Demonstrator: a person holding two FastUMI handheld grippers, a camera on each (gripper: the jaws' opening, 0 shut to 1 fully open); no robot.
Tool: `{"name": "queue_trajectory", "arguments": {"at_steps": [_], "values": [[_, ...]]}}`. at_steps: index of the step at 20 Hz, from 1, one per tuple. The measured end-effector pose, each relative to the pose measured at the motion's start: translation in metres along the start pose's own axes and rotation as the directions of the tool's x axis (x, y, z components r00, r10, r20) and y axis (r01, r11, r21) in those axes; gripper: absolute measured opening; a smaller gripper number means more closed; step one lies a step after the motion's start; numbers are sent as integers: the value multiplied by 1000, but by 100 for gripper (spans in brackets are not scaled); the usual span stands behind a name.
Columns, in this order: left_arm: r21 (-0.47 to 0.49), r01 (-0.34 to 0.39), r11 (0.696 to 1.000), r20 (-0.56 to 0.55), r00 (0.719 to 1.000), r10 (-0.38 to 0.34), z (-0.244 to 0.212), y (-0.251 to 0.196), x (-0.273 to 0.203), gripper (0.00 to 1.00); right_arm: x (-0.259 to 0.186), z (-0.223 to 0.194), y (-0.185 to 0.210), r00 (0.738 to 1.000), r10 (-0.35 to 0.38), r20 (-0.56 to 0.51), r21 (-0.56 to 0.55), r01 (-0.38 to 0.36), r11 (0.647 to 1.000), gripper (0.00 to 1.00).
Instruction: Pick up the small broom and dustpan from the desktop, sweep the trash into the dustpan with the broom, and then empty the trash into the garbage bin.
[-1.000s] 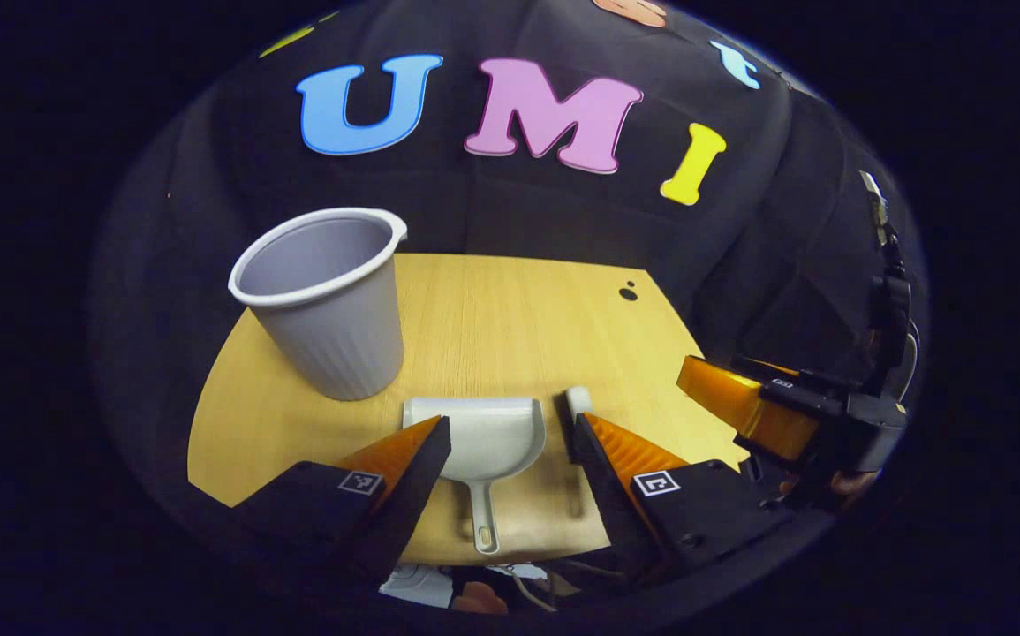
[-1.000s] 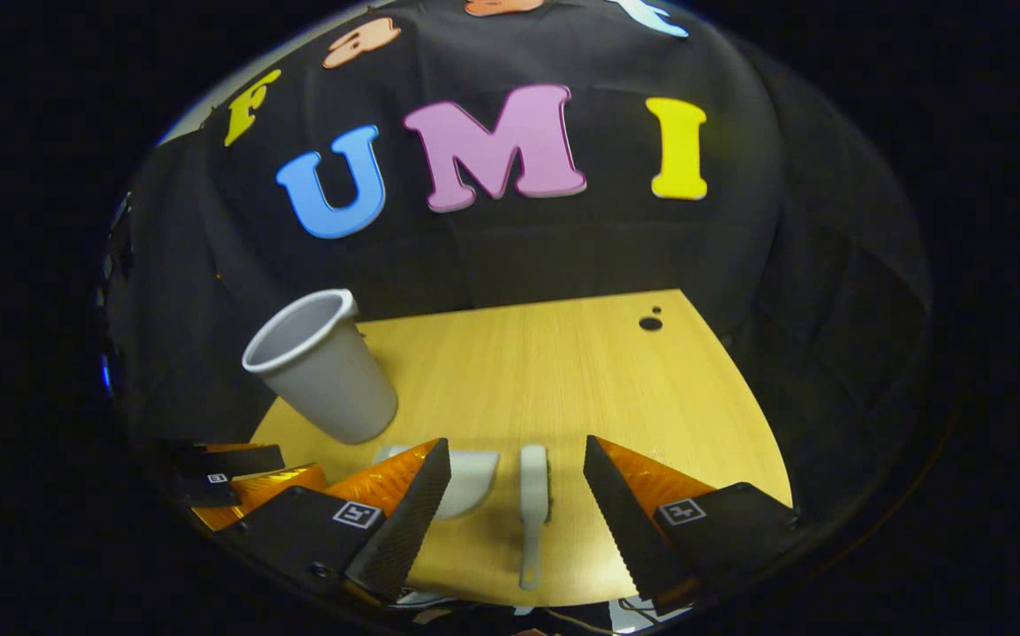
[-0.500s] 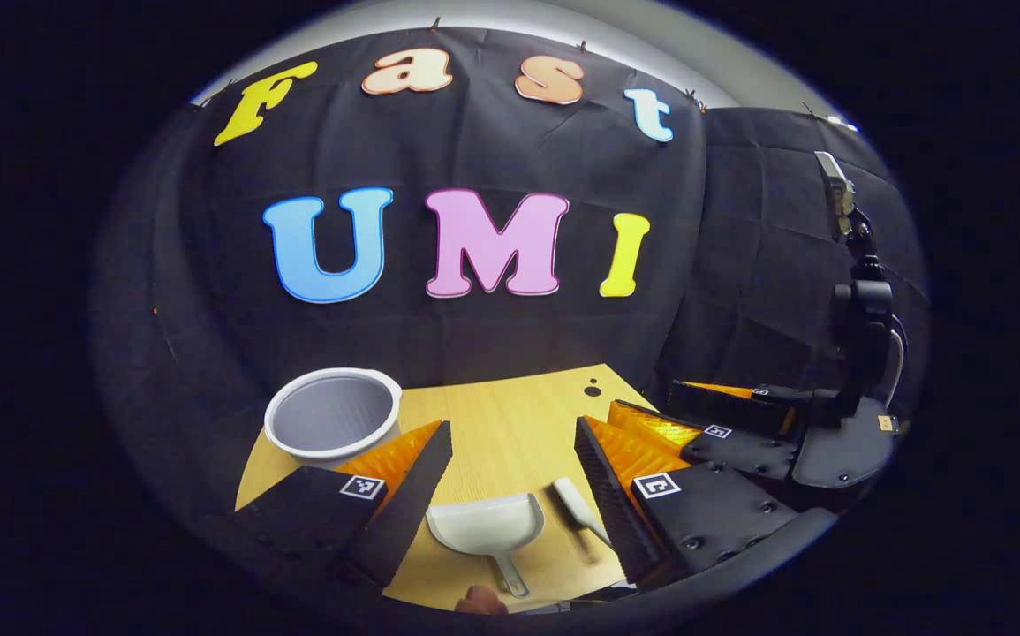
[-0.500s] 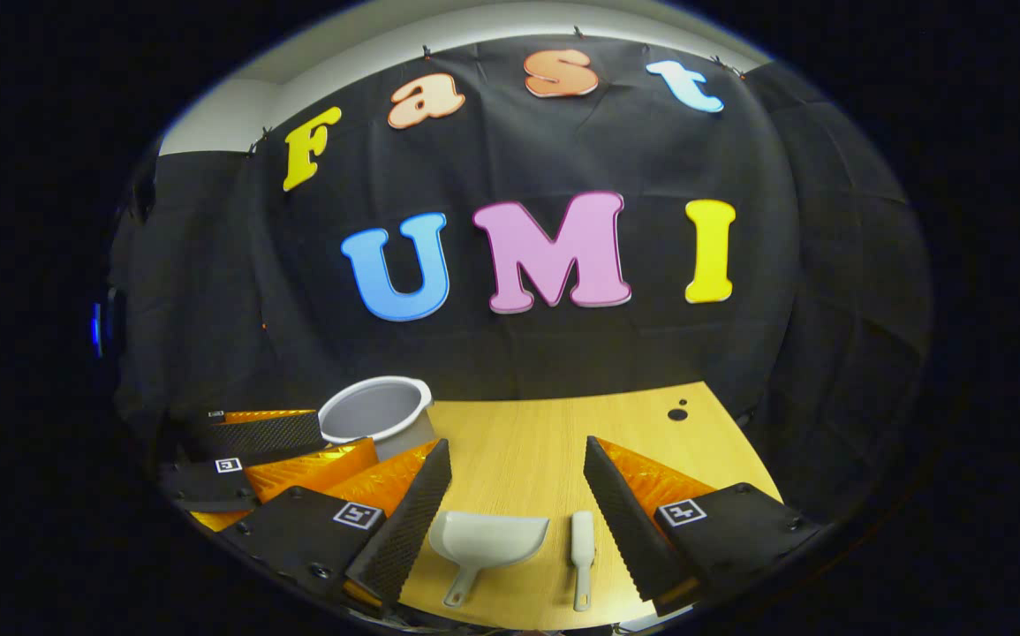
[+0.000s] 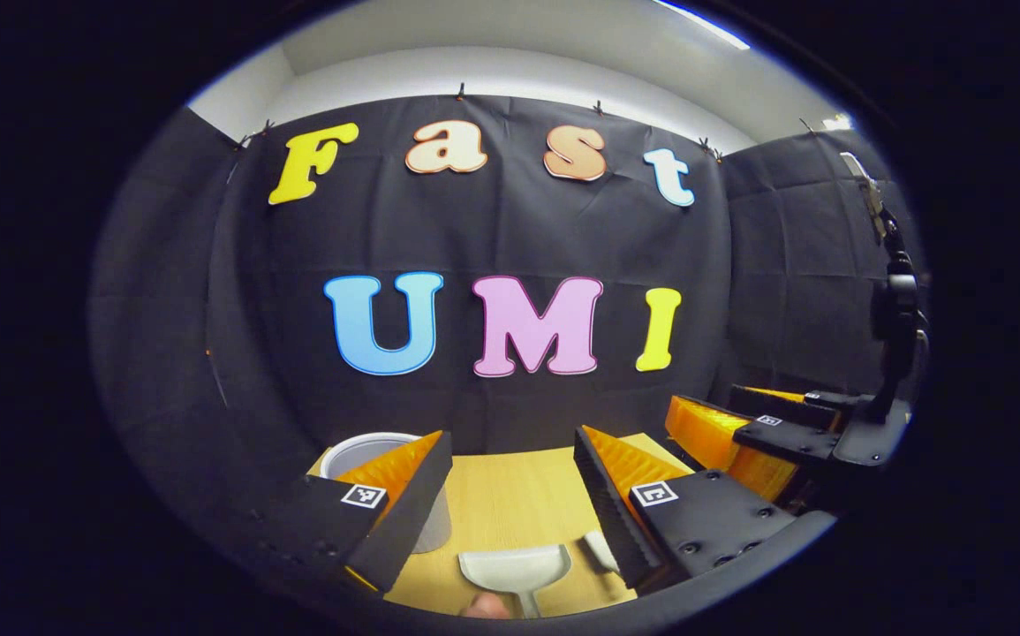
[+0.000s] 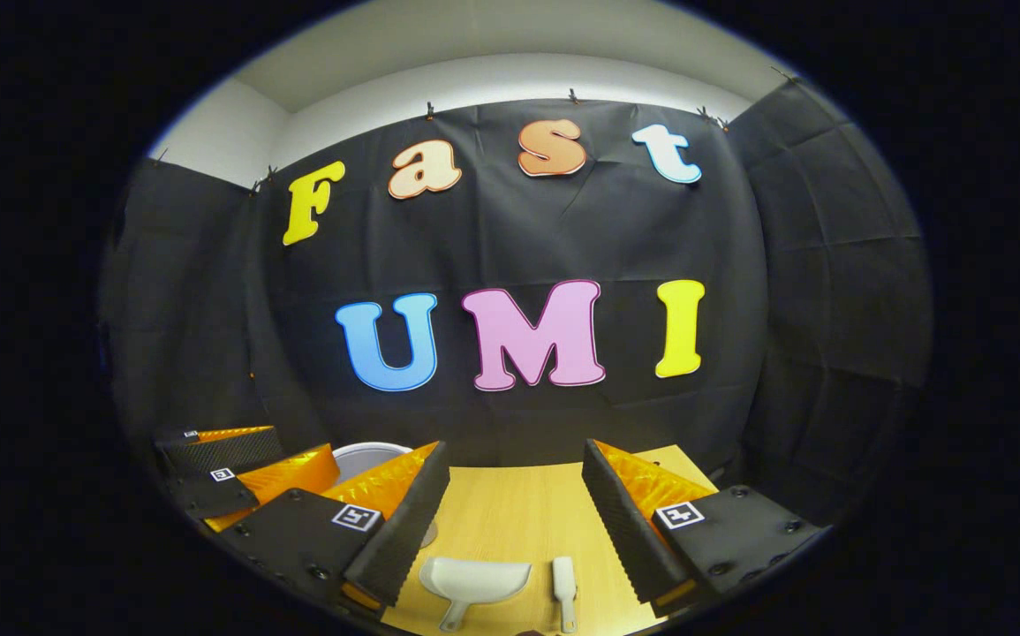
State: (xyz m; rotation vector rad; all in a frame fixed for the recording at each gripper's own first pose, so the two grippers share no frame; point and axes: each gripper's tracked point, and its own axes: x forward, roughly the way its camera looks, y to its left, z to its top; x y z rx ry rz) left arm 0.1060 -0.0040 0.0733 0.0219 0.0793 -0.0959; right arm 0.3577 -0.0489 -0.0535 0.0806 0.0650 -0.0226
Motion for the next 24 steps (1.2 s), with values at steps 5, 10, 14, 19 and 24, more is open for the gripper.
{"name": "queue_trajectory", "arguments": {"at_steps": [5,10,14,19,24], "values": [[-80,-65,995,-21,998,64,-12,-24,-7,82,2,-9,-50,1000,15,-11,-35,-15,999,97],[-148,-203,968,-97,977,190,-28,-8,-8,83,3,-16,-65,997,71,-35,36,-70,997,96],[-149,-198,969,-79,979,188,-25,-5,-4,82,0,-26,-73,1000,10,-30,-87,-12,996,97],[-145,-120,982,-43,992,115,-21,-4,-1,83,-11,-16,-50,1000,-5,29,-127,9,992,97],[-146,-45,988,15,999,48,-16,-5,-4,82,-21,-27,-33,999,-20,29,-215,26,976,97]]}}
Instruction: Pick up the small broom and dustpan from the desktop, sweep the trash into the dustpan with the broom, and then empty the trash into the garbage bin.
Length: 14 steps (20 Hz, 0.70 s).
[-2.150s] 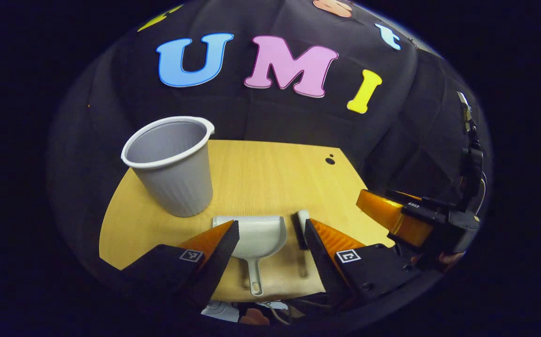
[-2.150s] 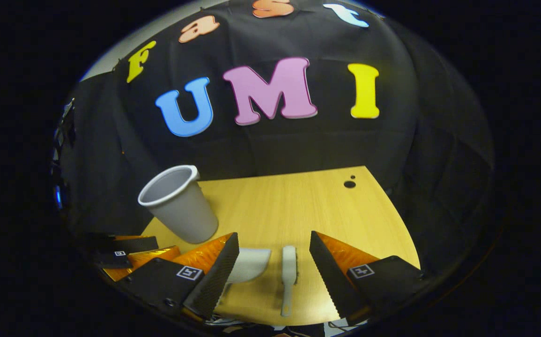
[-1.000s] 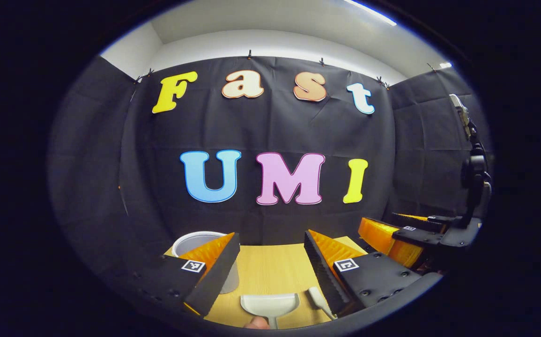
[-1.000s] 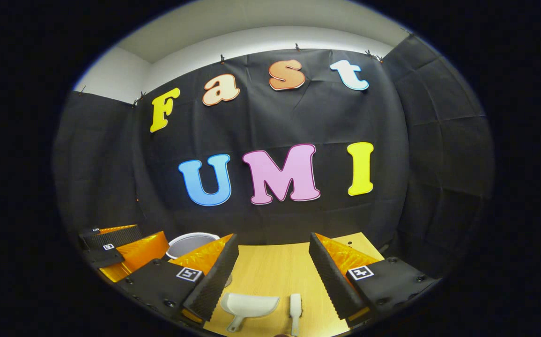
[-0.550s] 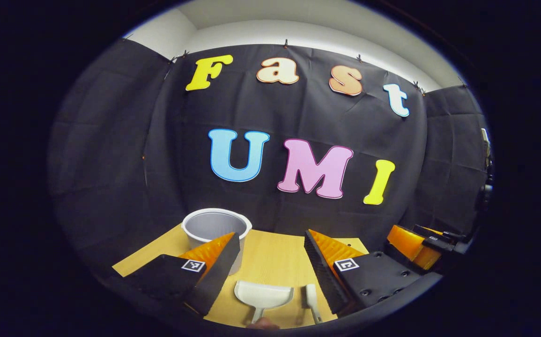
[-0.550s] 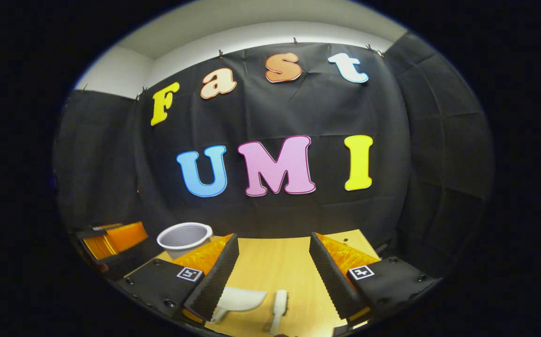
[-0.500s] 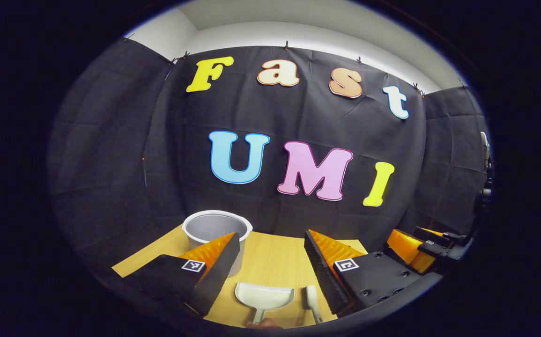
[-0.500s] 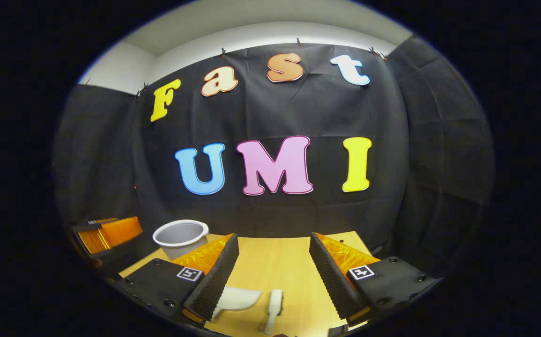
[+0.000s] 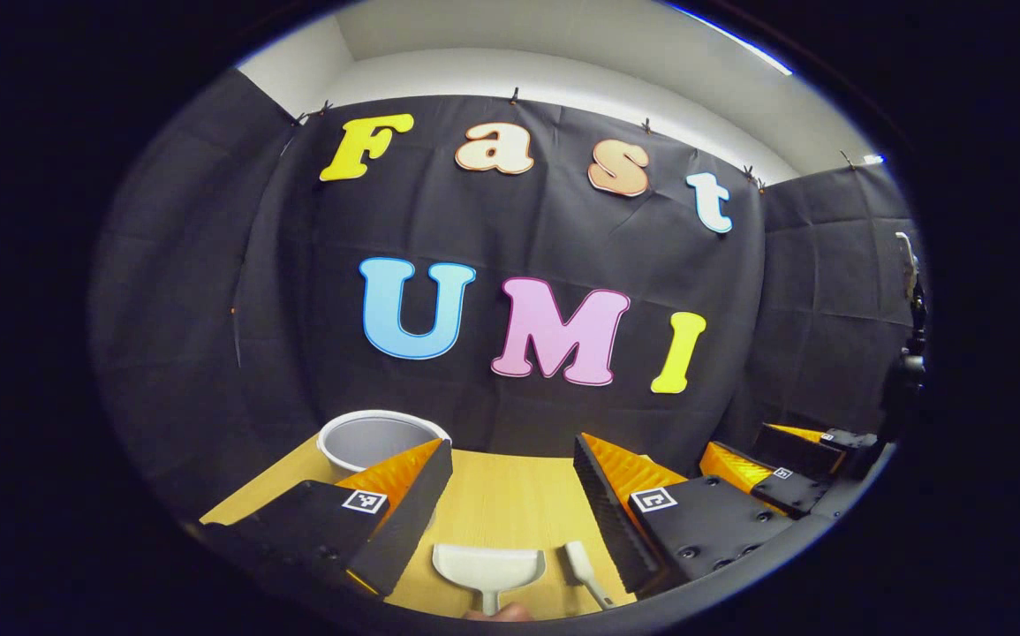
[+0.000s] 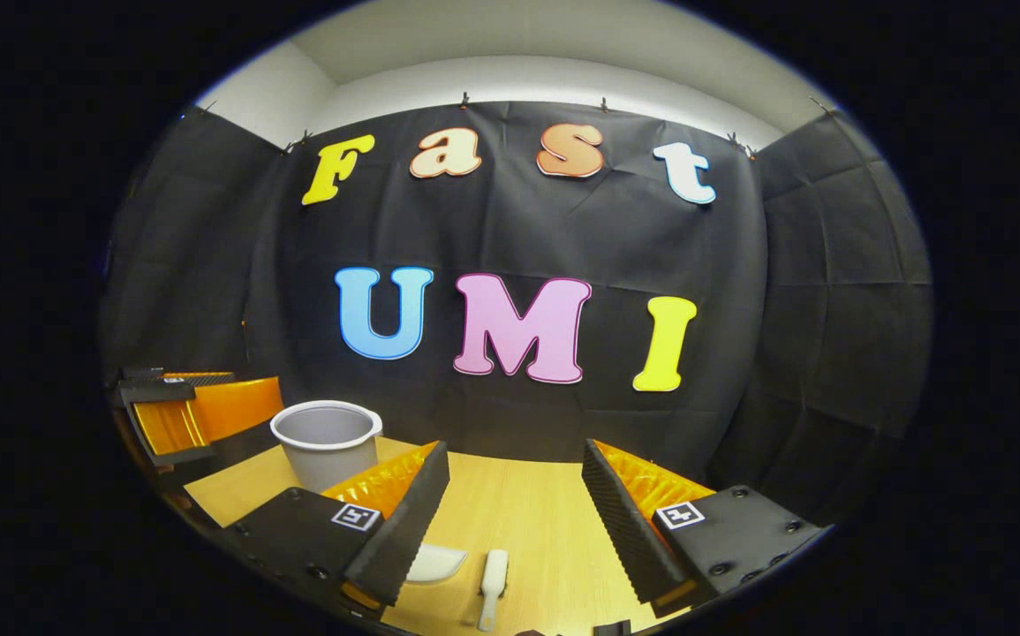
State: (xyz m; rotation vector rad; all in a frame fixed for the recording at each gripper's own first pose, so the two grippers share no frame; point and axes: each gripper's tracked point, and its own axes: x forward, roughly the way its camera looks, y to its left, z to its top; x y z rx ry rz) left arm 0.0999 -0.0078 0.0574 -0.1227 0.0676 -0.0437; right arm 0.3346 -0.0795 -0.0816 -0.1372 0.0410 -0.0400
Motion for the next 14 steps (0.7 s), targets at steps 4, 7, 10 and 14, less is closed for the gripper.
{"name": "queue_trajectory", "arguments": {"at_steps": [4,7,10,14], "values": [[11,24,1000,12,1000,-24,1,3,2,82,-1,-1,11,1000,1,-11,22,-1,1000,97],[21,28,999,18,999,-28,1,5,3,82,-2,2,18,1000,3,-1,29,-3,1000,97],[36,21,999,14,1000,-22,-3,11,2,82,-6,2,24,1000,4,7,31,-4,1000,91],[65,6,998,25,1000,-8,-8,20,2,81,-4,-1,21,1000,-10,8,29,9,1000,91]]}}
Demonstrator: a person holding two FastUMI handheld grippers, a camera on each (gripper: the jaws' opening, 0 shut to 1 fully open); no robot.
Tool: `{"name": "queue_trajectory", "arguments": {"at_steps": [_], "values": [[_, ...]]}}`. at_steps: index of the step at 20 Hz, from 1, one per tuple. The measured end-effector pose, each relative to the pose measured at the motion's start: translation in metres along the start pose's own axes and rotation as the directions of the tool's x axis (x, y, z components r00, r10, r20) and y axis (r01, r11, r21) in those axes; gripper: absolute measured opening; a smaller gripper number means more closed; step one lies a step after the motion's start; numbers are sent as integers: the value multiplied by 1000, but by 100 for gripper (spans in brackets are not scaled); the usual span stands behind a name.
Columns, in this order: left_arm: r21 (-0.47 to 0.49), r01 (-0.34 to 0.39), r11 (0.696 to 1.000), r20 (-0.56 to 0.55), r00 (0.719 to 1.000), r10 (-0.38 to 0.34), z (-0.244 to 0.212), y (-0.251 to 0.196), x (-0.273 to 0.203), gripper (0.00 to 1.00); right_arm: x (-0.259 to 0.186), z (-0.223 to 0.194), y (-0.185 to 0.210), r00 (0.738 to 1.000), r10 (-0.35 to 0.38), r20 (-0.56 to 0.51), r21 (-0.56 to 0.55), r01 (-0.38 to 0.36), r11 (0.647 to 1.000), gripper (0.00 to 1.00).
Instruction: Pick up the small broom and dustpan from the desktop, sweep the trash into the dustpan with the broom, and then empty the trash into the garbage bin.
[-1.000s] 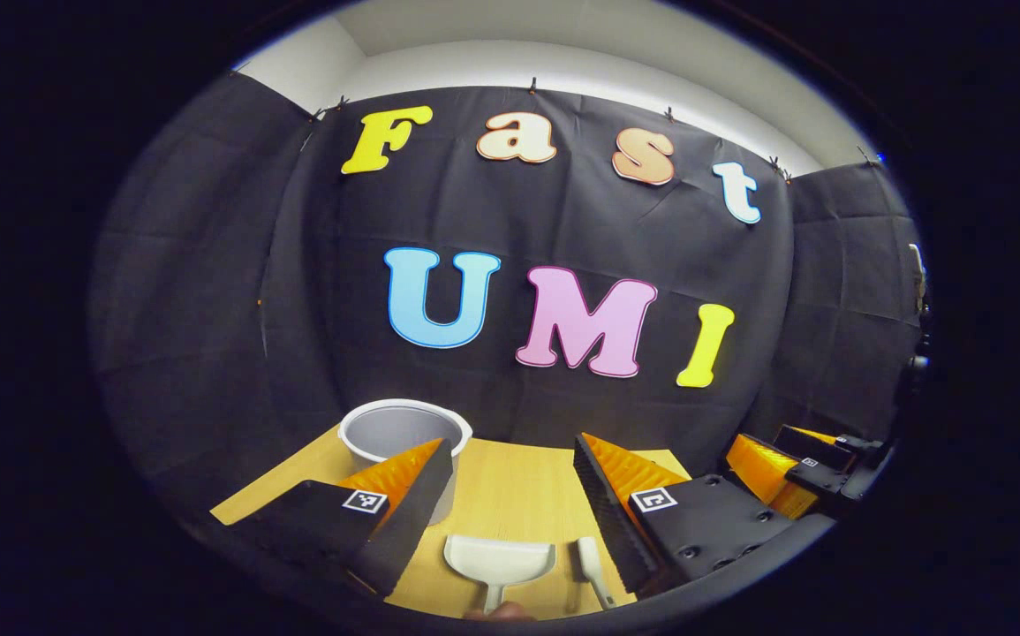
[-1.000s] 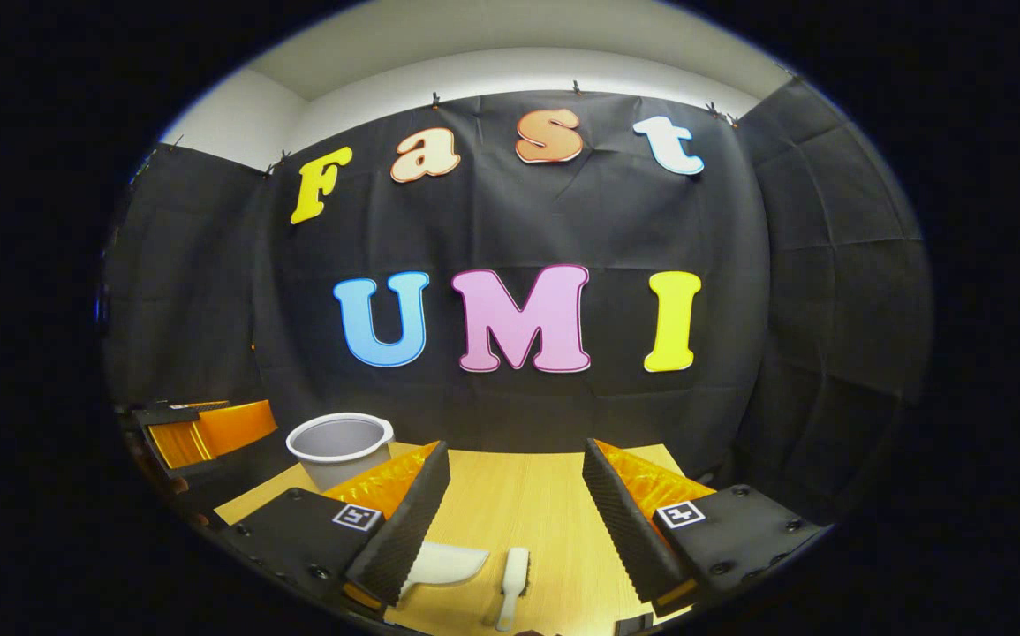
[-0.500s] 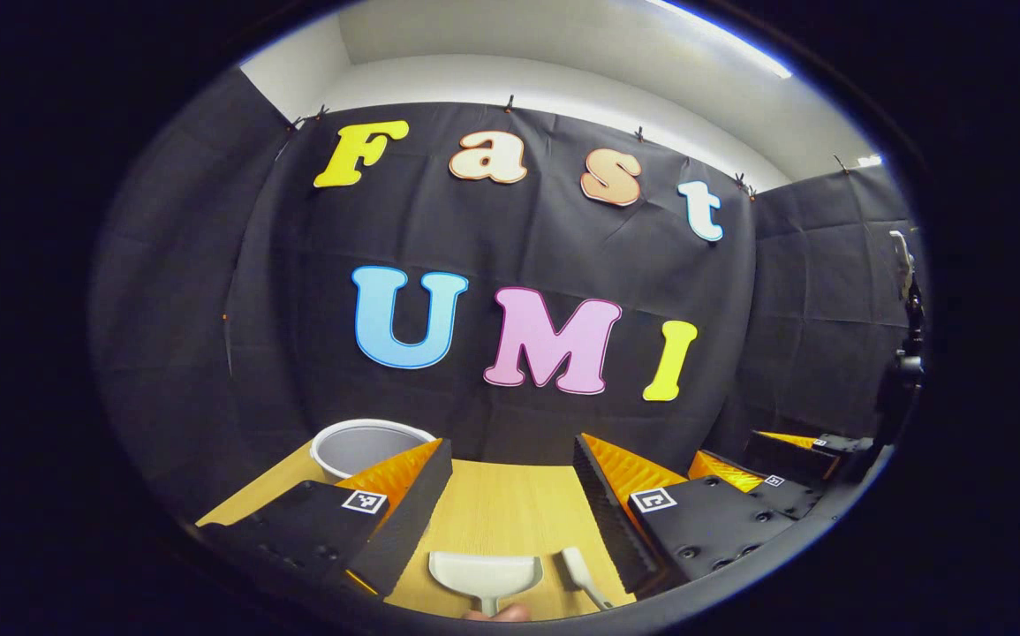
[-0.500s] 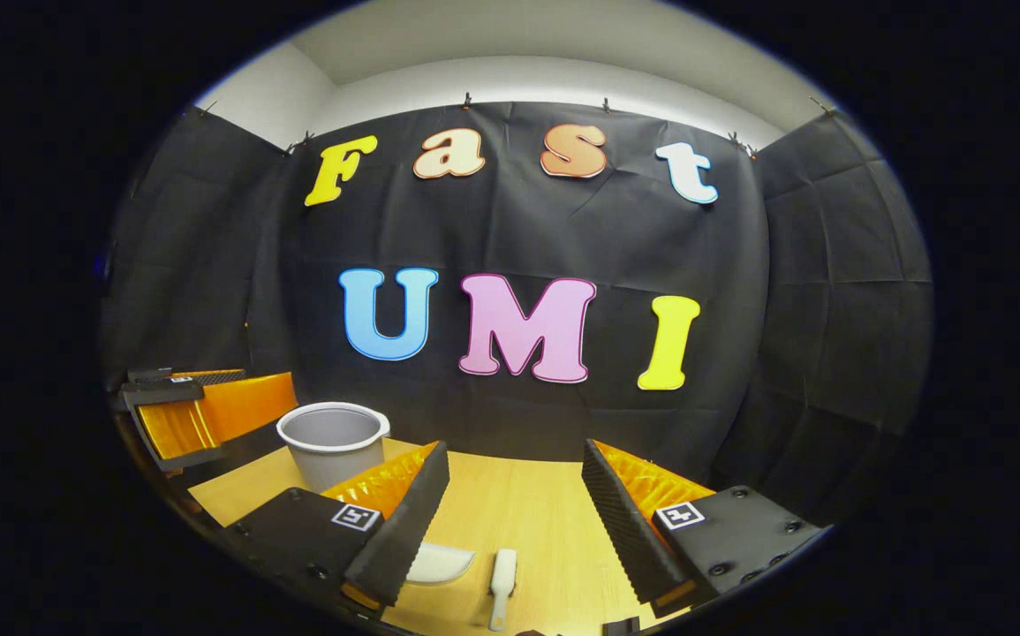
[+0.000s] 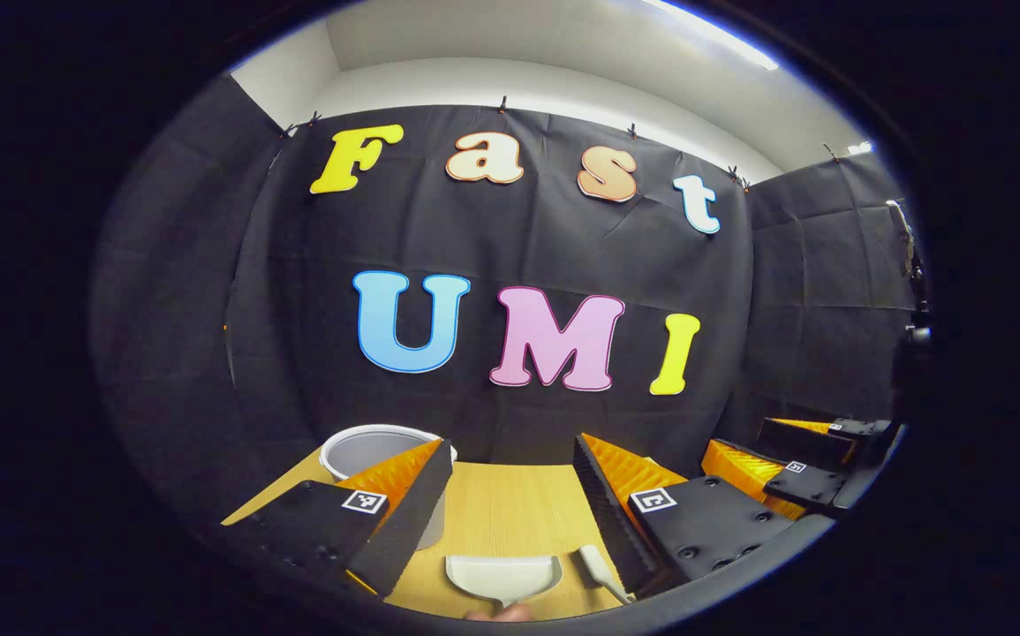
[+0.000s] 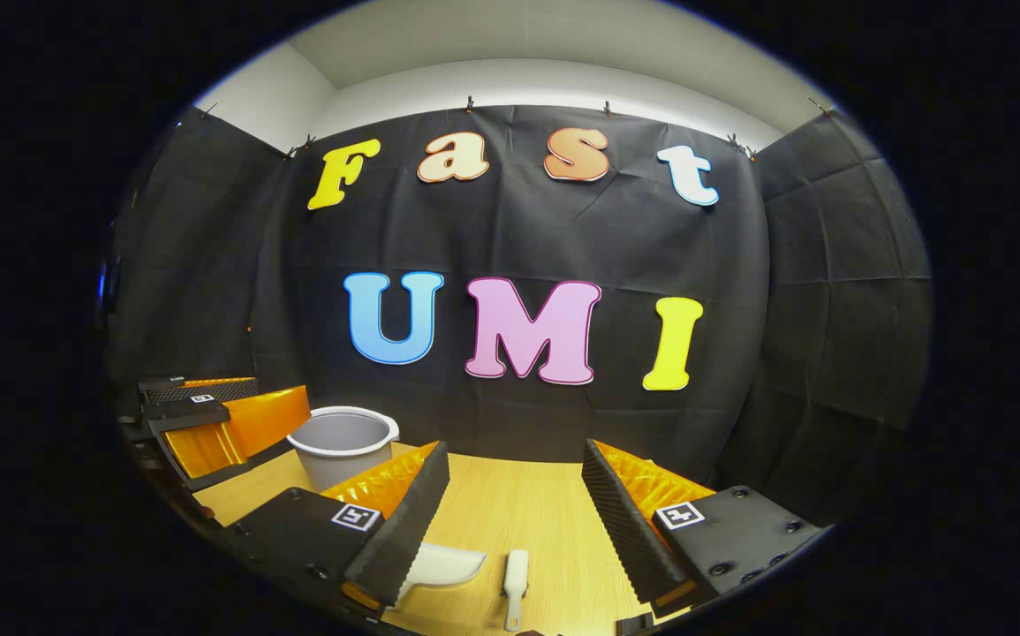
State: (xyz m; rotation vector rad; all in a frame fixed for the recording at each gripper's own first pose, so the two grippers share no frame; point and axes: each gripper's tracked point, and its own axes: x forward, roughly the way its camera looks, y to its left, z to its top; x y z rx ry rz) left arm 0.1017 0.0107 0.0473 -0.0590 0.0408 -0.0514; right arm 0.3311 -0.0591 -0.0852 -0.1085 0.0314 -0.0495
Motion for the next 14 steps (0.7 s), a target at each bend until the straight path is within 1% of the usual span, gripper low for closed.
{"name": "queue_trajectory", "arguments": {"at_steps": [1,2,4,6,9,12,13,14], "values": [[1,-3,1000,-5,1000,3,-2,3,-1,82,1,0,-2,1000,-6,-1,5,6,1000,91],[-3,-4,1000,-13,1000,3,-7,5,-2,82,2,-2,-4,1000,-11,-7,12,12,1000,97],[-16,-1,1000,-28,1000,1,-14,9,-2,82,4,-7,-9,1000,-22,-22,38,22,999,97],[-17,-7,1000,-36,999,6,-19,14,-1,82,5,-3,-9,999,-31,-9,67,32,997,97],[-7,-5,1000,-45,999,4,-23,15,0,82,5,-7,-12,999,-46,-8,55,46,997,97],[-5,18,1000,-47,999,-18,-25,9,3,82,4,-7,-10,999,-44,-4,58,44,997,97],[-6,28,1000,-50,998,-28,-26,5,4,82,4,-8,-11,999,-47,-4,50,47,998,91],[-7,38,999,-52,998,-38,-28,2,5,82,4,-8,-12,999,-51,-5,45,51,998,91]]}}
